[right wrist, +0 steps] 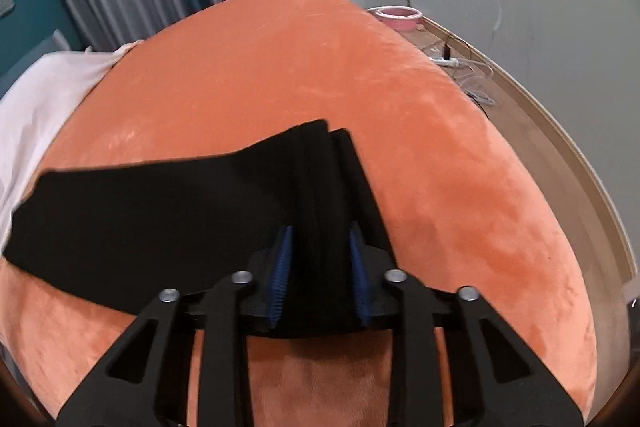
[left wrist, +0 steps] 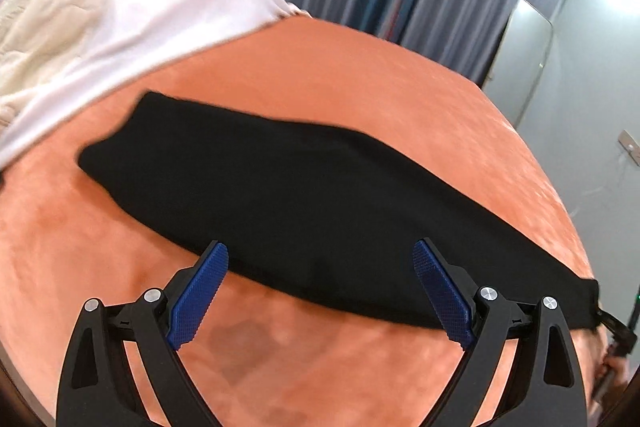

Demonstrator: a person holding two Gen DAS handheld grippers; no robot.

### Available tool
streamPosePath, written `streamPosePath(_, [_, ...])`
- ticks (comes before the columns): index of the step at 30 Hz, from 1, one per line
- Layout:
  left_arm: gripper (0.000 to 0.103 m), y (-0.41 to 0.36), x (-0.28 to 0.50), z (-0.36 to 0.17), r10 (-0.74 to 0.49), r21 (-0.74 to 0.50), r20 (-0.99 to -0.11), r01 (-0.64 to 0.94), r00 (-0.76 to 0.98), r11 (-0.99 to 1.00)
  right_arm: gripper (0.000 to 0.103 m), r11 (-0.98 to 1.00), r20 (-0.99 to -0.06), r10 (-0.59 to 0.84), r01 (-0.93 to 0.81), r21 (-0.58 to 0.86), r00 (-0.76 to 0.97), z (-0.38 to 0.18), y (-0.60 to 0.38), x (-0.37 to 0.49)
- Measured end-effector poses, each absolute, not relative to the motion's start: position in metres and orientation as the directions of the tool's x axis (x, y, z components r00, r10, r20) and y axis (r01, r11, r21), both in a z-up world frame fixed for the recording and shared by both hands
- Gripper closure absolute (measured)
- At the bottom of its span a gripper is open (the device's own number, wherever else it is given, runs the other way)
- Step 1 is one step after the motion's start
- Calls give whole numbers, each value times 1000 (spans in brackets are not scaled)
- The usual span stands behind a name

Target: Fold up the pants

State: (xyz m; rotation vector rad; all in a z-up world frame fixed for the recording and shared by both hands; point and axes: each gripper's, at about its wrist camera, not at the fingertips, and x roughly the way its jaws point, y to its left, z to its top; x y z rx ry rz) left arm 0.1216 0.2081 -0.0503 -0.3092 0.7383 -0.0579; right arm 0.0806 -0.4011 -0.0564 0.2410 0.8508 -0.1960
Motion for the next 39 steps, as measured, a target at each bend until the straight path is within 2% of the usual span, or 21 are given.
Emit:
streamPosePath(4, [11,183,110,-58,-185,-294,-664,-26,725,955,93,967,-657,-97,228,117,747,-11,-396,74])
streamPosePath(5, [11,177,108,-61,-177,-276,-667,-19,723,961,92,969,-656,-113,230,94,746,-11,-397,78])
streamPosePath(8, [11,165,105,-73,-136,-209,-691,-16,710,978,90,962,-786,-177,273,-11,593,-61,-405,101])
streamPosePath(9, [11,163,103,-77,-124,-192,-694,-17,709,981,86,960,-770,-173,279,7,614,-59,-406,98])
streamPosePath(10, [11,160,100,-82,-107,-173,-699,-22,707,985,78,954,-754,-165,296,41,636,-48,-407,92])
streamPosePath(13, [11,157,93,-97,-108,-164,-709,-13,697,986,77,929,-673,-139,331,165,727,-13,-408,71])
streamPosePath(15, [11,155,93,-107,-110,-160,-721,-10,684,987,77,939,-641,-125,298,170,757,3,-395,67])
streamPosePath(20, [11,148,99,-134,-93,-142,-756,-24,648,990,78,957,-698,16,190,217,716,-11,-367,116])
streamPosePath(21, [11,147,99,-134,-92,-139,-754,-20,651,990,81,950,-726,18,214,226,688,-26,-374,131])
streamPosePath(22, [11,147,98,-134,-96,-141,-751,-16,653,990,94,935,-763,-19,282,215,646,-45,-391,144])
streamPosePath(23, [11,149,98,-135,-103,-150,-749,-16,655,989,103,912,-775,-26,332,239,631,-58,-409,152])
streamPosePath(25, [11,153,96,-137,-120,-169,-744,-11,657,986,103,803,-706,68,381,458,705,-62,-443,135])
streamPosePath(26, [11,156,96,-138,-133,-187,-738,-11,662,982,103,751,-678,33,429,501,734,-54,-452,118])
streamPosePath(29, [11,158,94,-141,-141,-202,-730,-13,668,979,78,765,-663,-97,482,427,742,-33,-452,75])
streamPosePath(30, [11,157,94,-141,-136,-194,-731,-12,669,981,60,768,-670,-105,488,415,735,-32,-451,62])
streamPosePath(31, [11,155,95,-141,-131,-186,-732,-11,669,983,47,766,-673,-91,484,424,734,-32,-450,52])
streamPosePath(36, [11,154,95,-142,-129,-184,-734,-11,667,983,45,797,-704,-60,459,393,707,-43,-440,23])
streamPosePath(39, [11,156,95,-142,-142,-200,-729,-10,670,980,36,796,-710,-64,465,388,702,-44,-433,31])
